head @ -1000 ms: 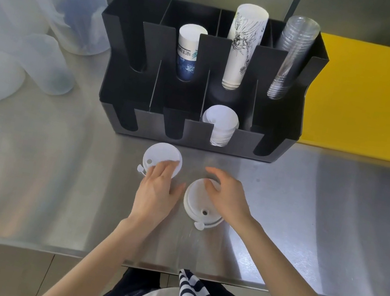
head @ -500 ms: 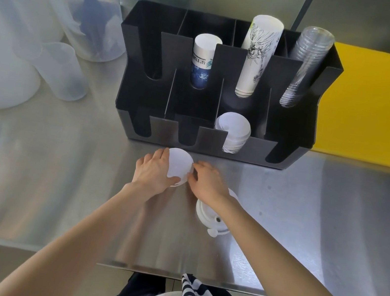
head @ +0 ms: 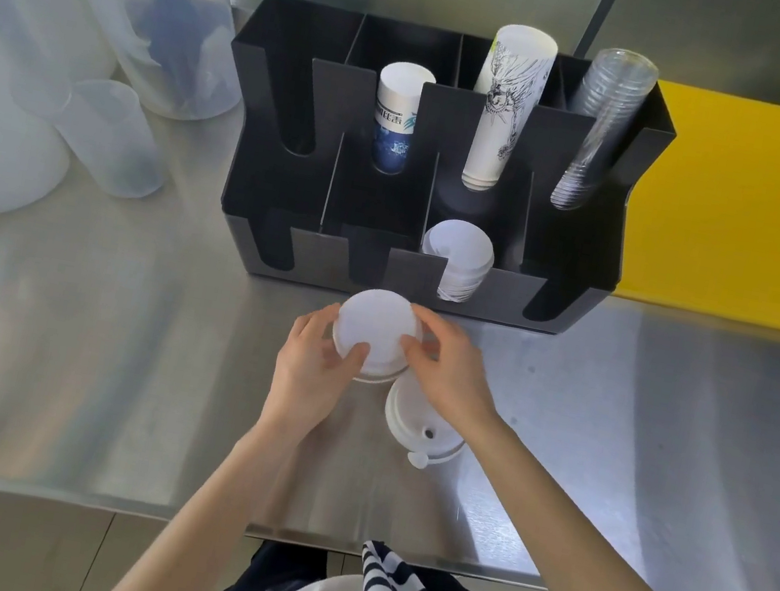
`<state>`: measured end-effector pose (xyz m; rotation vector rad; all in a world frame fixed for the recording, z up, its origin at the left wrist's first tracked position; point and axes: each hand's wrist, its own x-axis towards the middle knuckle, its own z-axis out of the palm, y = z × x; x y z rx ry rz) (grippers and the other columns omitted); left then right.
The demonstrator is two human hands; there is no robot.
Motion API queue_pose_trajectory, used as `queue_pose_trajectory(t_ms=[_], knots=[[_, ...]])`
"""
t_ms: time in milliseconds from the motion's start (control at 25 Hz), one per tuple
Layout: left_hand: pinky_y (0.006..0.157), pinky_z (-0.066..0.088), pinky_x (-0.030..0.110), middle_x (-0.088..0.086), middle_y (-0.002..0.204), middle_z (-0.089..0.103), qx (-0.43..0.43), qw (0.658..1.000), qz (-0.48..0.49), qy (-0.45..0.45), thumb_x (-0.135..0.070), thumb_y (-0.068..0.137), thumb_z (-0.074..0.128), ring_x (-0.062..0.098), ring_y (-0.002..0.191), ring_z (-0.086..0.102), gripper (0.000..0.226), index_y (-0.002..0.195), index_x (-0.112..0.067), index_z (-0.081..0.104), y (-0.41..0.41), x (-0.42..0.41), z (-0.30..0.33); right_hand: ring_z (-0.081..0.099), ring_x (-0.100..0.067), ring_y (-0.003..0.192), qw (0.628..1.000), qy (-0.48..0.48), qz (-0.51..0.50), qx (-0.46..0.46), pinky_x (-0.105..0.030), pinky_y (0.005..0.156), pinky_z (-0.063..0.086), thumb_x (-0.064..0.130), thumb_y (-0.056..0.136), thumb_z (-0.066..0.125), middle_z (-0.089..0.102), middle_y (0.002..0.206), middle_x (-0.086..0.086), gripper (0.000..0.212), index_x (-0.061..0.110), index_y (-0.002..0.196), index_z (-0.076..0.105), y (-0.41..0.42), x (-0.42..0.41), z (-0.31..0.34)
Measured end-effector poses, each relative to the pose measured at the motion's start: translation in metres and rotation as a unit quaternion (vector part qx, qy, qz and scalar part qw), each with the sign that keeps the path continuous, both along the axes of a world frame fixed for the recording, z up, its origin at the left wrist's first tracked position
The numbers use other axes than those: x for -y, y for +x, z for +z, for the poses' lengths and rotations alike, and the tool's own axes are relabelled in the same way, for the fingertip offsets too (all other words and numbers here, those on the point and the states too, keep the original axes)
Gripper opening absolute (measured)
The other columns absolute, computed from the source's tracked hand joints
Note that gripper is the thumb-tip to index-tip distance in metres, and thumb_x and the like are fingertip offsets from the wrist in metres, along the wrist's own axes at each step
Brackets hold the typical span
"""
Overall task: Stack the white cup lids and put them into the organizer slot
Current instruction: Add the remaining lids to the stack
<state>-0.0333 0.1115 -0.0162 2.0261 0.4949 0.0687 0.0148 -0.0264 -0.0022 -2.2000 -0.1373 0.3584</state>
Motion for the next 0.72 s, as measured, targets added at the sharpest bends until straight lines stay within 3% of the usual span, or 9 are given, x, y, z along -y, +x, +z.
queue_pose_trajectory(t_ms=[80,120,160,240,400,560,720], knots=[[0.083,0.043,0.016,0.002,0.123,0.058,-0.019,0.994,0.045,-0.101,-0.027,0.083,0.056,0.013,0.090,0.060,0.037,0.119,-0.022,0.050,-0.010,0.007,0.001,0.059,-0.020,0.095,0.999,0.028,-0.011,-0.018,-0.033,0.091,0.046,0.019,0.086,0.053,0.061,0.118,-0.007,0.033,0.024,0.119,0.055,-0.007,0.015,0.006],[0.091,0.048,0.030,0.003,0.116,0.062,-0.028,0.988,0.055,-0.139,-0.026,0.084,0.055,0.018,0.094,0.062,0.032,0.115,-0.022,0.054,-0.014,0.011,0.001,0.059,-0.017,0.093,0.999,0.038,-0.013,-0.028,-0.034,0.090,0.048,0.019,0.086,0.054,0.062,0.117,-0.005,0.031,0.026,0.116,0.057,-0.012,0.021,0.006],[0.093,0.049,0.042,0.004,0.109,0.066,-0.038,0.985,0.057,-0.156,-0.025,0.084,0.054,0.023,0.095,0.063,0.027,0.111,-0.023,0.057,-0.016,0.015,0.001,0.058,-0.015,0.091,0.998,0.043,-0.017,-0.032,-0.035,0.090,0.049,0.019,0.086,0.054,0.062,0.116,-0.004,0.031,0.027,0.115,0.058,-0.016,0.027,0.006],[0.092,0.049,0.047,0.004,0.104,0.068,-0.051,0.986,0.040,-0.155,-0.024,0.084,0.054,0.025,0.095,0.064,0.022,0.105,-0.025,0.060,-0.020,0.024,0.001,0.056,-0.012,0.087,0.998,0.044,-0.035,-0.030,-0.030,0.085,0.048,0.018,0.085,0.055,0.060,0.113,-0.003,0.031,0.028,0.114,0.059,-0.022,0.037,0.002],[0.078,0.042,0.025,0.000,0.107,0.066,-0.057,0.993,-0.004,-0.100,-0.024,0.084,0.056,0.008,0.084,0.060,0.021,0.105,-0.027,0.058,-0.025,0.040,-0.008,0.053,-0.009,0.079,0.997,0.012,-0.066,-0.025,-0.006,0.068,0.036,0.018,0.086,0.053,0.048,0.102,0.000,0.031,0.032,0.112,0.059,-0.028,0.056,-0.013],[0.075,0.037,0.018,0.002,0.108,0.063,-0.060,0.996,-0.030,-0.058,-0.020,0.084,0.056,0.009,0.084,0.056,0.023,0.107,-0.021,0.058,-0.027,0.050,-0.017,0.053,-0.001,0.071,0.997,0.002,-0.078,-0.018,-0.002,0.063,0.035,0.016,0.085,0.054,0.046,0.099,0.002,0.032,0.032,0.112,0.059,-0.031,0.065,-0.024],[0.059,0.035,-0.004,0.004,0.110,0.059,-0.058,0.997,-0.030,-0.043,-0.018,0.083,0.057,0.001,0.075,0.055,0.023,0.105,-0.016,0.057,-0.031,0.055,-0.024,0.052,-0.006,0.076,0.997,0.002,-0.076,-0.013,0.004,0.064,0.038,0.013,0.084,0.055,0.047,0.099,0.002,0.031,0.028,0.111,0.060,-0.031,0.067,-0.032]])
